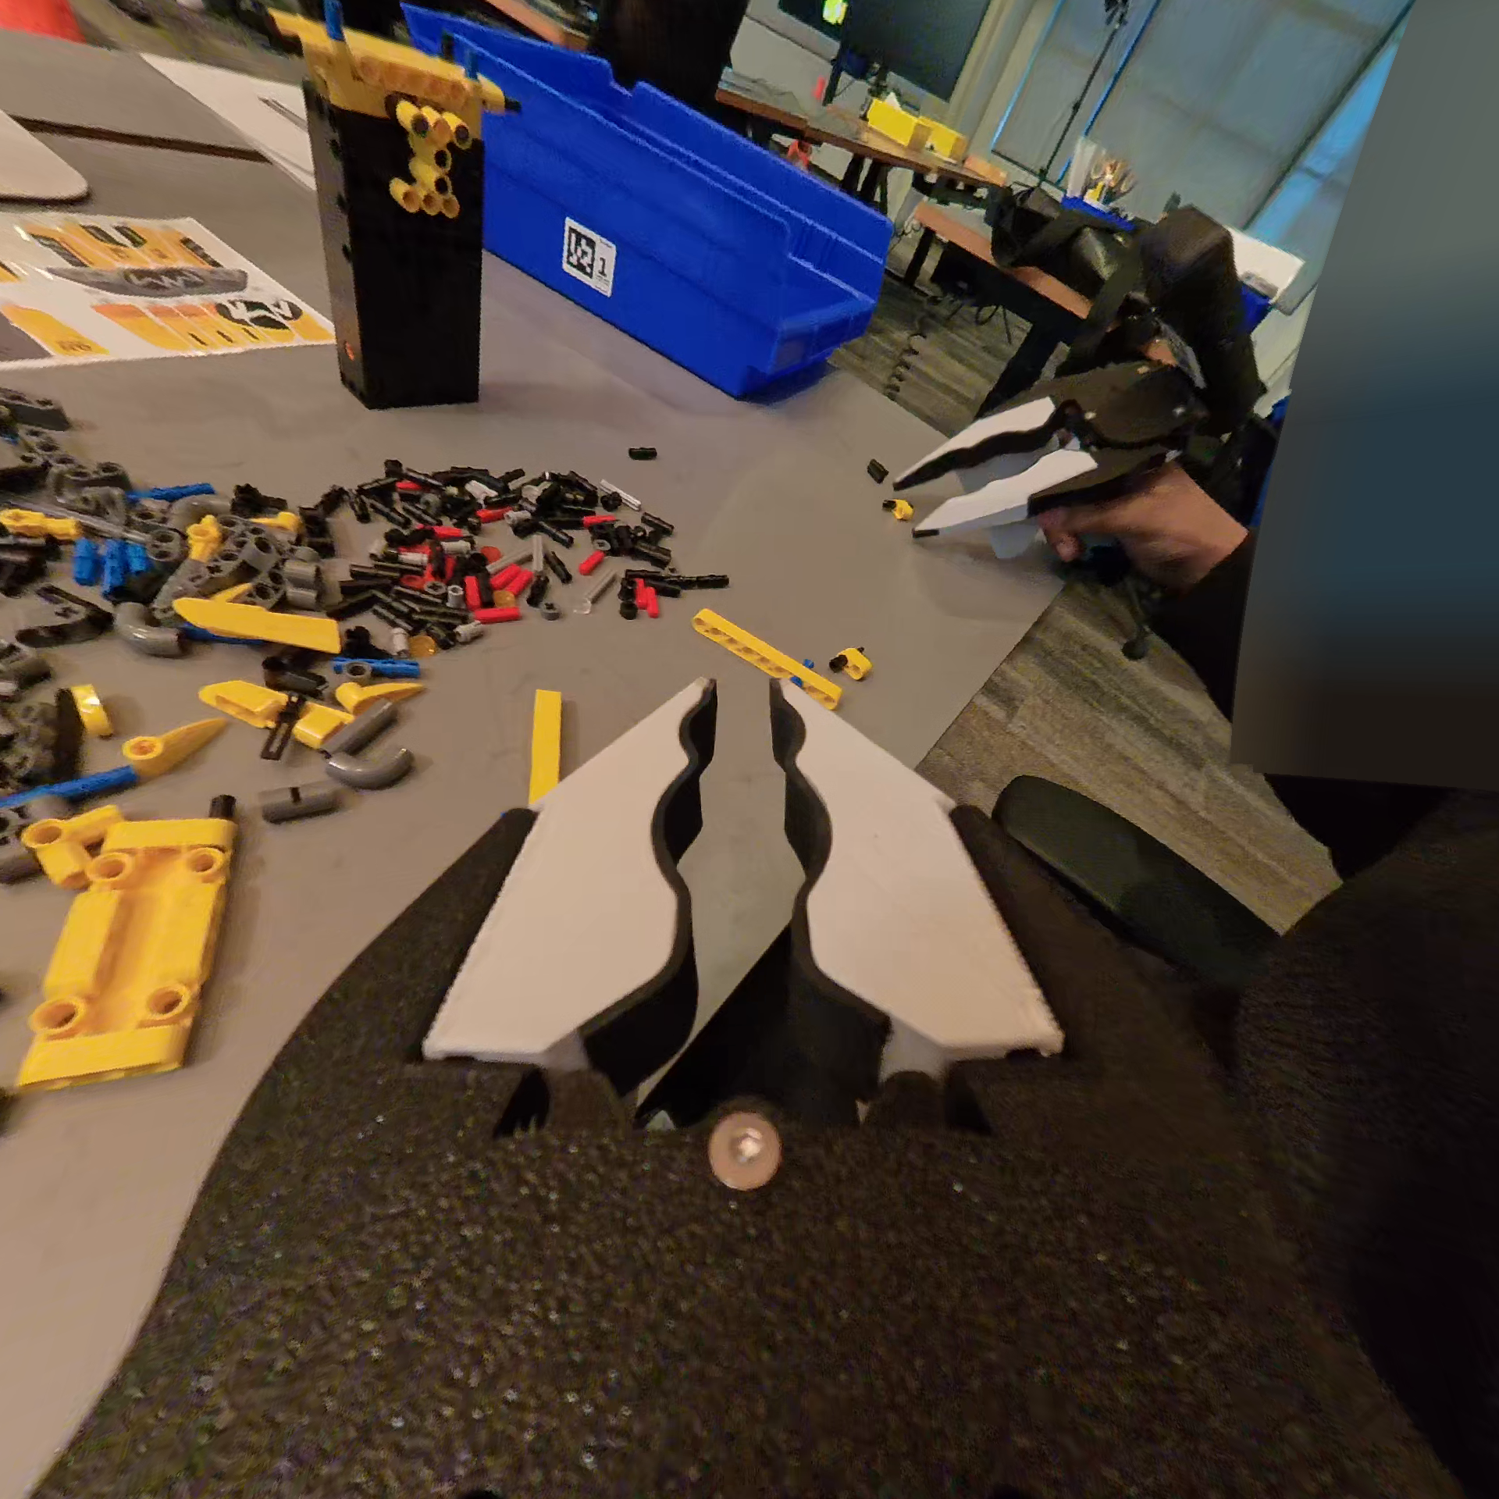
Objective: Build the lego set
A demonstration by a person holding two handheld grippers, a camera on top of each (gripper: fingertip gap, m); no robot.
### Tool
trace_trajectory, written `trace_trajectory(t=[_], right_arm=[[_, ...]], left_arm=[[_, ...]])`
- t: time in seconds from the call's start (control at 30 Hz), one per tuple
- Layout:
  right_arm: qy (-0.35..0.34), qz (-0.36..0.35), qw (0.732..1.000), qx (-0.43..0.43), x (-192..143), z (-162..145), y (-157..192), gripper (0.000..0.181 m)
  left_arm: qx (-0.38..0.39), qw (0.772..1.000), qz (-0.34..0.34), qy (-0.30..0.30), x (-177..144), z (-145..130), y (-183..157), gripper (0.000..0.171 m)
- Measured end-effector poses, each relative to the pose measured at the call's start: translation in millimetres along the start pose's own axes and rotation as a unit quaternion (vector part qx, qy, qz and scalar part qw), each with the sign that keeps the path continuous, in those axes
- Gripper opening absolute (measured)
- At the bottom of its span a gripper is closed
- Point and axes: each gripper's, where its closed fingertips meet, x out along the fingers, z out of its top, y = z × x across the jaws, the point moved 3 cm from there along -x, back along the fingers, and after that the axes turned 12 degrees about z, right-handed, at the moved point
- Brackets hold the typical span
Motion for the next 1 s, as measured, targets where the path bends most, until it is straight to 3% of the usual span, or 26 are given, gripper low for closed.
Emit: trace_trajectory(t=[0.1,0.13,0.27,0.4,0.5,0.57,0.67,0.8,0.9,1.0], right_arm=[[0.013,0.008,1.000,-0.010,7.2,1.7,3.4,0.028],[0.012,0.010,1.000,-0.013,8.5,2.9,4.8,0.014],[-0.006,-0.004,1.000,-0.020,7.6,9.4,9.0,0.005],[-0.086,0.005,0.994,-0.072,4.3,46.5,49.9,0.004],[-0.110,-0.064,0.985,-0.116,-6.2,61.5,58.4,0.005],[-0.123,-0.074,0.986,-0.090,-18.8,56.5,50.4,0.004],[-0.193,-0.015,0.980,-0.036,-34.0,57.6,56.8,0.004],[-0.300,0.116,0.947,-0.022,-23.4,89.1,116.8,0.004],[-0.318,0.155,0.934,-0.038,-2.6,105.3,150.8,0.004],[-0.328,0.144,0.933,-0.044,7.2,114.5,159.5,0.004]], left_arm=[[-0.012,1.000,-0.017,0.009,2.2,-4.4,-6.6,0.014],[-0.015,0.999,-0.027,0.010,2.4,-4.8,-10.1,0.014],[-0.025,0.998,-0.057,0.000,4.4,-0.9,-25.0,0.015],[-0.040,0.993,-0.109,0.008,17.1,-3.0,-50.1,0.016],[-0.059,0.986,-0.150,0.038,33.1,-6.7,-69.1,0.016],[-0.066,0.981,-0.175,0.046,39.2,-6.6,-79.5,0.017],[-0.075,0.975,-0.203,0.048,48.9,-5.9,-90.9,0.017],[-0.100,0.963,-0.243,0.054,66.1,1.8,-109.6,0.018],[-0.103,0.965,-0.237,0.037,71.6,9.3,-115.5,0.019],[-0.095,0.970,-0.222,0.024,67.9,8.9,-114.4,0.018]])
